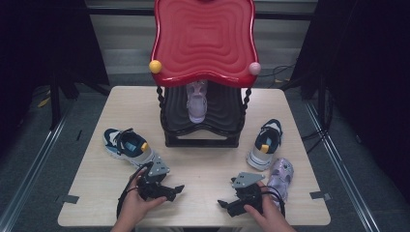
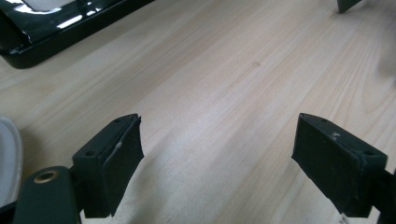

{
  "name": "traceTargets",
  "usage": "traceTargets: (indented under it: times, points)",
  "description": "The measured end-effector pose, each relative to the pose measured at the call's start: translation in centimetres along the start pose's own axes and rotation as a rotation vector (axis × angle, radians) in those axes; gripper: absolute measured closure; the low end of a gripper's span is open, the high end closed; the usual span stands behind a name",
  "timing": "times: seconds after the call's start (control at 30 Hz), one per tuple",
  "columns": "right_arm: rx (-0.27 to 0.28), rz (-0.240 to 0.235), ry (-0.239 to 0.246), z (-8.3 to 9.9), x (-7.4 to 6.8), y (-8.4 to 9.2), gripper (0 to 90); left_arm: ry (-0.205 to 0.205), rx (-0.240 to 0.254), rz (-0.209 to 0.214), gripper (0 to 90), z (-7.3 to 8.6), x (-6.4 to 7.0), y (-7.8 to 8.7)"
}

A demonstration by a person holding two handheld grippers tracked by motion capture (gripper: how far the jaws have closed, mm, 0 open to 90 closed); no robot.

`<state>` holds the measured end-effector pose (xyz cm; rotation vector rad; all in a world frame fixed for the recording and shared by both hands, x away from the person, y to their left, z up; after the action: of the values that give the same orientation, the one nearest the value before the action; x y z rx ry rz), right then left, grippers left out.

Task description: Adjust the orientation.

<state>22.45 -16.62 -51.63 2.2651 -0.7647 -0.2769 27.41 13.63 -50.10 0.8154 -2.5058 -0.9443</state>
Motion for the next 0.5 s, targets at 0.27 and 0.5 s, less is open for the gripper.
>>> traceTargets:
  times: [0.27,0.5]
  points:
    - [-0.001,0.001,0.000,0.0,0.0,0.0,9.8,-0.008,-0.021,-0.005,15.3,0.8,-0.2,-0.2]
    - [0.001,0.004,-0.006,0.0,-0.1,0.1,10.1,-0.049,-0.025,0.002,15.1,1.2,-0.2,-0.3]
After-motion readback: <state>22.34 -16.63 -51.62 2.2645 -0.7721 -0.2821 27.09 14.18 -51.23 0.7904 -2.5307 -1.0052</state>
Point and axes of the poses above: each handheld gripper's, and its own axes: y roughly backward along the jaws, z roughly out of its underside, x roughly to its right, the point moved 1 cm from there along -y, roughly forward along the jaws, and after that the axes turned 4 degrees about y, right-handed, at the moved point
